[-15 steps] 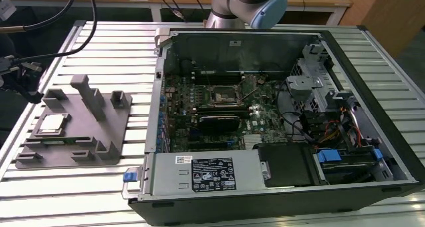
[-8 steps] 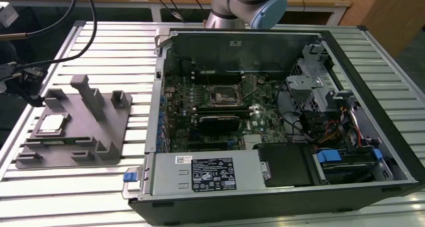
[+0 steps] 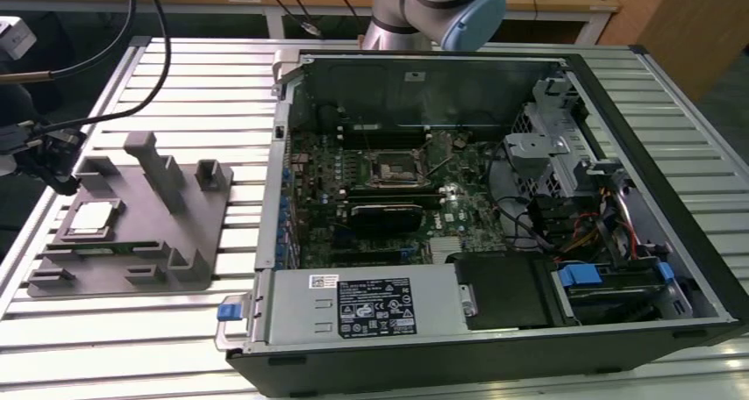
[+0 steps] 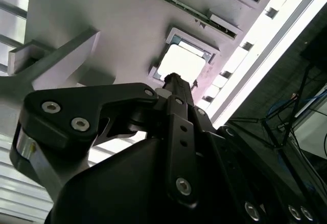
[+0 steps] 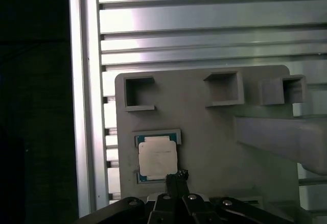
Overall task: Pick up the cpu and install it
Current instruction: 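Pick up the cpu and move it towards the insertion slot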
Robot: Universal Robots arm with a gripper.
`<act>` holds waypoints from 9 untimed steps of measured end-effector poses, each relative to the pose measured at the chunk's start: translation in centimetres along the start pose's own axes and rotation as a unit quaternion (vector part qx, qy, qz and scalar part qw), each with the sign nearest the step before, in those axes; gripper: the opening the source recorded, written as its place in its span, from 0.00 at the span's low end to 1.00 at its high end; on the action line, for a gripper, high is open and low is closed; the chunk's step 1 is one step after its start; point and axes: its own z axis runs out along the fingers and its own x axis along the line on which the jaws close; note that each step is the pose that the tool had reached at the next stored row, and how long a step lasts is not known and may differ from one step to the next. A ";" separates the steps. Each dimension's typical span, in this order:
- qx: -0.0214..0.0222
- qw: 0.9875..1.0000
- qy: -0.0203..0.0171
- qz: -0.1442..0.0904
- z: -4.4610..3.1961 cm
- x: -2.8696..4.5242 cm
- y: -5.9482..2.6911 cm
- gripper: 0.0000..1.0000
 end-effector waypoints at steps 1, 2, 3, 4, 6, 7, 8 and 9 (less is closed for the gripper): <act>0.000 1.000 0.000 0.000 0.16 0.07 -0.01 0.11; 0.000 1.000 0.000 0.000 0.33 0.14 -0.03 0.11; 0.000 1.000 0.000 0.000 0.50 0.20 -0.04 0.11; 0.000 1.000 0.000 0.000 0.67 0.26 -0.06 0.11; 0.000 1.000 0.000 0.000 1.02 0.37 -0.08 0.11; 0.000 1.000 0.000 0.000 1.20 0.42 -0.09 0.11; 0.000 1.000 0.000 0.000 1.38 0.48 -0.11 0.11; 0.000 1.000 0.000 0.000 1.56 0.53 -0.12 0.11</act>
